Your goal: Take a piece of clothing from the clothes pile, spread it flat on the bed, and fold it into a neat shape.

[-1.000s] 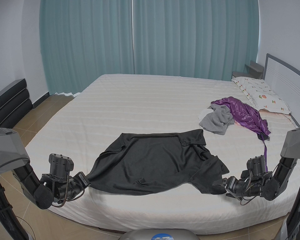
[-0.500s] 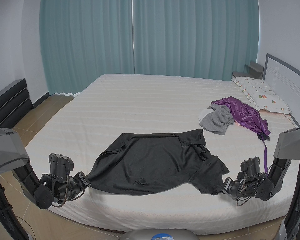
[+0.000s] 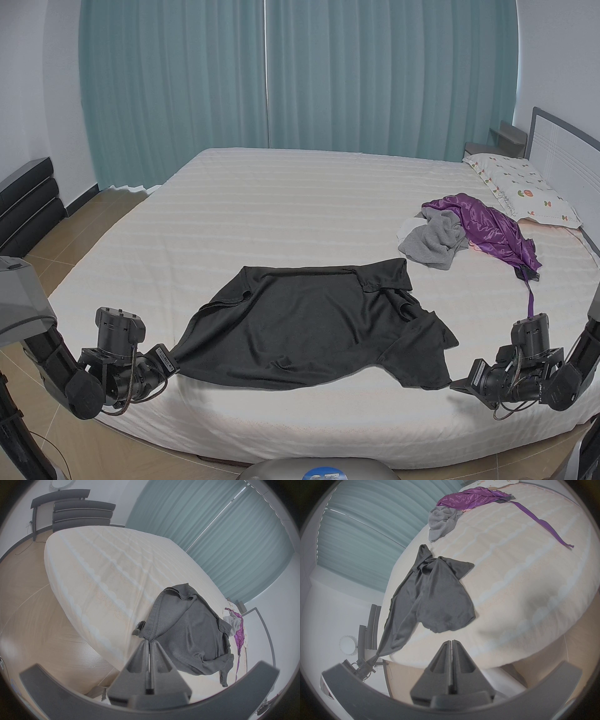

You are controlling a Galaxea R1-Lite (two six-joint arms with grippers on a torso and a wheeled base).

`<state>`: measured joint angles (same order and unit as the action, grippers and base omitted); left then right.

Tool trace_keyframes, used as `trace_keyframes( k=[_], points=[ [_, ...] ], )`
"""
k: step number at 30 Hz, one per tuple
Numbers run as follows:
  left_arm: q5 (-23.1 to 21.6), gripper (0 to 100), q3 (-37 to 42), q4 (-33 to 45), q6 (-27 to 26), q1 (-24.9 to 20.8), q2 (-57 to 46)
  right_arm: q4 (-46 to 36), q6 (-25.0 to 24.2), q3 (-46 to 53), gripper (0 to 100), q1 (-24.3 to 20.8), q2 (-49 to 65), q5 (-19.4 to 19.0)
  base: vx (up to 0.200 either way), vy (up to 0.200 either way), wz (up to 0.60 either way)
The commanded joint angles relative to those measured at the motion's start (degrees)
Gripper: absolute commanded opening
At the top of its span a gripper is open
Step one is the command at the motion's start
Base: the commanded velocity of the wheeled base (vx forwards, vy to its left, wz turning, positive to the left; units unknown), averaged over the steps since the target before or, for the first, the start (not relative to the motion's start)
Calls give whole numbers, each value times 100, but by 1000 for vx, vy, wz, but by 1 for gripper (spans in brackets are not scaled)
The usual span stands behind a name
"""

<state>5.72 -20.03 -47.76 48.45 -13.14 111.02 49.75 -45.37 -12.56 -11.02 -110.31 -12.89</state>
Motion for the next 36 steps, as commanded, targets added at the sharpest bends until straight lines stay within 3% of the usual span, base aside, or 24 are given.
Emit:
trace_keyframes(
  k=[1,9,14,27,28,32,33,36],
  points=[
    [0,0,43,21,-98,5,-151,-299,29,342,0,21,792,-206,0,0,0],
    [8,0,131,39,-248,5,-274,-1046,257,421,0,21,1381,-302,0,0,0],
    [17,0,175,48,-309,-4,-274,-1741,688,412,0,100,1636,-381,0,0,0],
    [17,0,201,4,-388,-4,-265,-1811,943,34,0,302,968,-724,0,0,0],
    [8,0,192,4,-380,-4,-265,-1811,943,-28,100,293,915,-751,0,0,0],
    [-9,0,166,-5,-345,5,-247,-1811,925,-362,100,285,651,-838,0,0,0],
    [-9,100,157,-5,-336,5,-239,-1811,916,-432,100,285,599,-838,0,0,0],
    [-18,100,96,-14,-336,57,-230,-1802,907,-678,100,285,388,-847,0,0,0]
  ],
)
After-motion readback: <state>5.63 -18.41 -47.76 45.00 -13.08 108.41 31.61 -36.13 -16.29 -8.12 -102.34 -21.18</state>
